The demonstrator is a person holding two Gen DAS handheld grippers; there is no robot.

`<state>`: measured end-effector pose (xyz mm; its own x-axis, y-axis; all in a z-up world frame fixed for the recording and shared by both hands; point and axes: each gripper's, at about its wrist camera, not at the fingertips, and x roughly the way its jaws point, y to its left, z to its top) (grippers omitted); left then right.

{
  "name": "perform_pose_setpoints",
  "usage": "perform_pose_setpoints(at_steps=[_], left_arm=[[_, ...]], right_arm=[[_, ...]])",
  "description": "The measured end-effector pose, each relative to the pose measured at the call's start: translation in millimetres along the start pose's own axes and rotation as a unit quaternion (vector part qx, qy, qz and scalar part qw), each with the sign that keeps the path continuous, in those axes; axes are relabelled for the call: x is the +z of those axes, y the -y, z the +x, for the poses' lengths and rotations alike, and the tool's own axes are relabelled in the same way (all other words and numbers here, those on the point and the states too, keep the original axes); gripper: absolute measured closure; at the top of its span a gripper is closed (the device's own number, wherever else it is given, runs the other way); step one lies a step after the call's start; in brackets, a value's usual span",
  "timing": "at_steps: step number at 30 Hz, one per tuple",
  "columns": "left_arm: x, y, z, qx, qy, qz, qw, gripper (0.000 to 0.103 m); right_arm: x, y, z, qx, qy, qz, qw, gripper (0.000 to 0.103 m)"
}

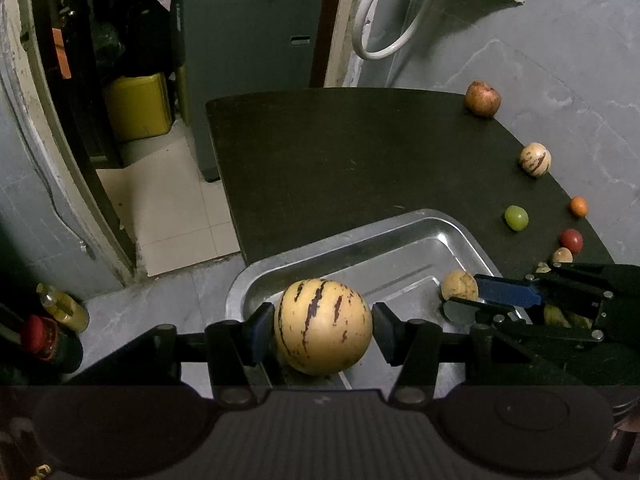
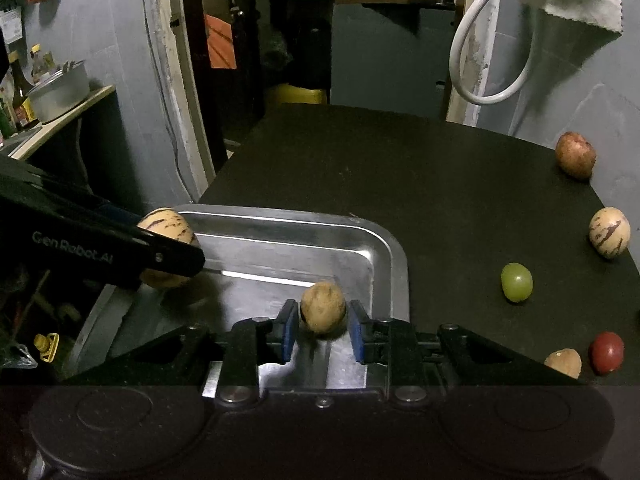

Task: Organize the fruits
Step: 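Release the melon into the tray with the left tool while the right tool releases the tan fruit, then lift both tools out of the tray toward the remaining fruits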

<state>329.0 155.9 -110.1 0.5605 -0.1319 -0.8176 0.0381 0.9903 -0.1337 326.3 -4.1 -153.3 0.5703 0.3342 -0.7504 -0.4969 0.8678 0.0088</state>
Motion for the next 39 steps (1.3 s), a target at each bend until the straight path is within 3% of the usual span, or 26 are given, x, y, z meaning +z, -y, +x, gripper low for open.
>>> perform_pose_setpoints(at_steps=[4,9,19,21,29,39], left_arm=[[-0.8,-1.3,-5.3,-0.005,0.005,-0.017,0.9998,0.043],[-1.7,2.0,-25.6,-0.003,0.033,-0.029,0.999,0.034],[-24.6,17.1,-89.2,0.003,0.083,-0.073,0.9939,0.003],[-32.0,21.6,-100.7,0.004,0.089,-0.074,0.9932,0.002],[-68.4,40.1,-130.8,0.012,0.075,-0.071,0.9946,0.001],[-113.5,59.9,-137.2,0.02,0.001,-0.065,0.9976,0.001]], right_arm=[[-1.9,4.3,-13.6,-0.001,0.008,0.0,1.0,0.064],[-3.5,13.6,-49.6,-0.002,0.032,0.015,0.999,0.044],[-10.8,20.4,-127.3,-0.014,0.071,0.033,0.997,0.012],[-12.8,20.6,-138.4,-0.022,0.065,0.039,0.997,0.004],[-26.1,20.3,-174.0,-0.046,0.017,0.079,0.996,0.001],[-47.0,22.5,-185.4,-0.089,-0.031,0.07,0.993,0.001]])
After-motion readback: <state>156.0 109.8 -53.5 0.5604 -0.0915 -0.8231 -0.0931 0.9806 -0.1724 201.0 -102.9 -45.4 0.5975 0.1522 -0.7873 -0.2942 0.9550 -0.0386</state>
